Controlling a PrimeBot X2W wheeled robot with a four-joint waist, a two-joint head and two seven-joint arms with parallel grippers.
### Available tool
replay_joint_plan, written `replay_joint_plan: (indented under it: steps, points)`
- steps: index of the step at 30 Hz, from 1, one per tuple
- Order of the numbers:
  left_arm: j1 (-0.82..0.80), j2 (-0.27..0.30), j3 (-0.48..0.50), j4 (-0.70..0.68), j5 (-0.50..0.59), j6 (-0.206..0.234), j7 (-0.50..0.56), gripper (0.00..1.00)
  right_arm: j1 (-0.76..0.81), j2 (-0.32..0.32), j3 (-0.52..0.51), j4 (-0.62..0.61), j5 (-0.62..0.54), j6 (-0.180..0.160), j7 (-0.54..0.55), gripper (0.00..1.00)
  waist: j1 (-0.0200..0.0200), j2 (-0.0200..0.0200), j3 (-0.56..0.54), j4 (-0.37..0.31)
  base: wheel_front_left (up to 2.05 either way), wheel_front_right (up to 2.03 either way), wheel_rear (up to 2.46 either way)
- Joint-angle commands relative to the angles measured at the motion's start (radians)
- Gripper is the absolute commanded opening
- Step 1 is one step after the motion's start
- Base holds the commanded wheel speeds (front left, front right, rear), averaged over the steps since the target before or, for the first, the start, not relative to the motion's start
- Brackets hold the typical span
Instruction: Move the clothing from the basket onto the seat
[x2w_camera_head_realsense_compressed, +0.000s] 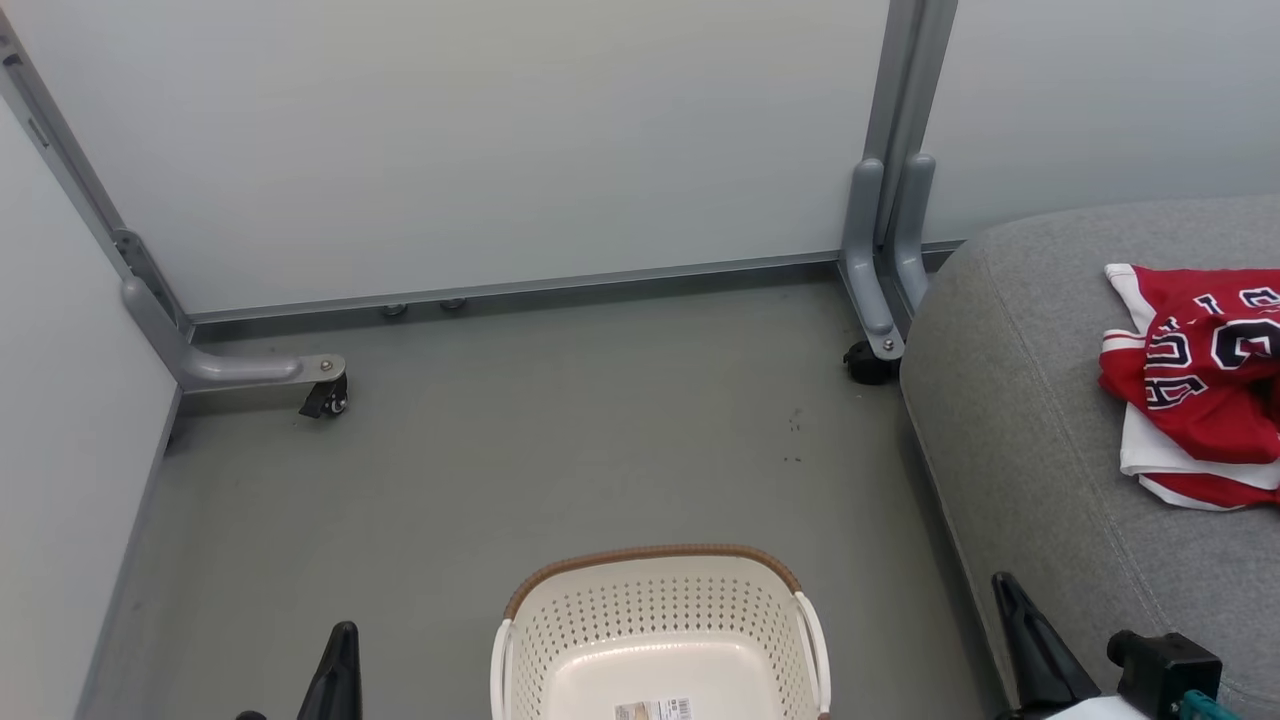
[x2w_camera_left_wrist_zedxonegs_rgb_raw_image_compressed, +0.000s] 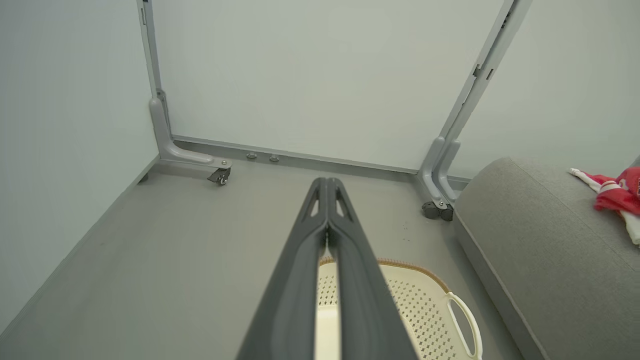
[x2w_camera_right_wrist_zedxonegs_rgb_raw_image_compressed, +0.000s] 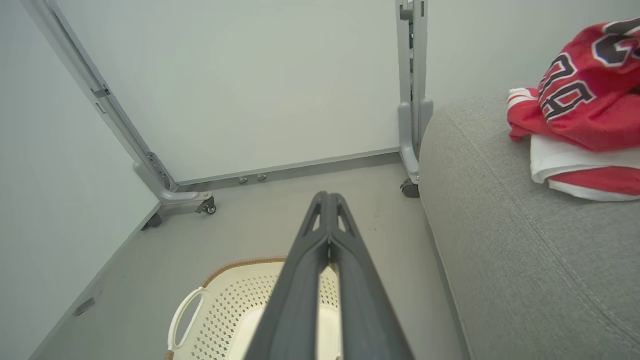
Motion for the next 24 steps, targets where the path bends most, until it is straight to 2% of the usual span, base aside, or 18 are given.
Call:
replay_joint_plan:
  steps: [1,24]
  points:
    - [-0.037,0.010,0.005,-0.011,-0.048,0.001,0.007,0.00,-0.029,-0.009,-0.007,-0.010,0.049,0.000,0.008,0.00,0.0001,0.0000,0.001,0.000,0.00,0.00,0.00]
    - [-0.131,0.027,0.023,0.031,-0.438,-0.003,0.088,0.00,-0.101,-0.016,-0.032,0.023,0.438,-0.001,0.093,0.00,0.0001,0.0000,0.018,0.005,0.00,0.00,0.00]
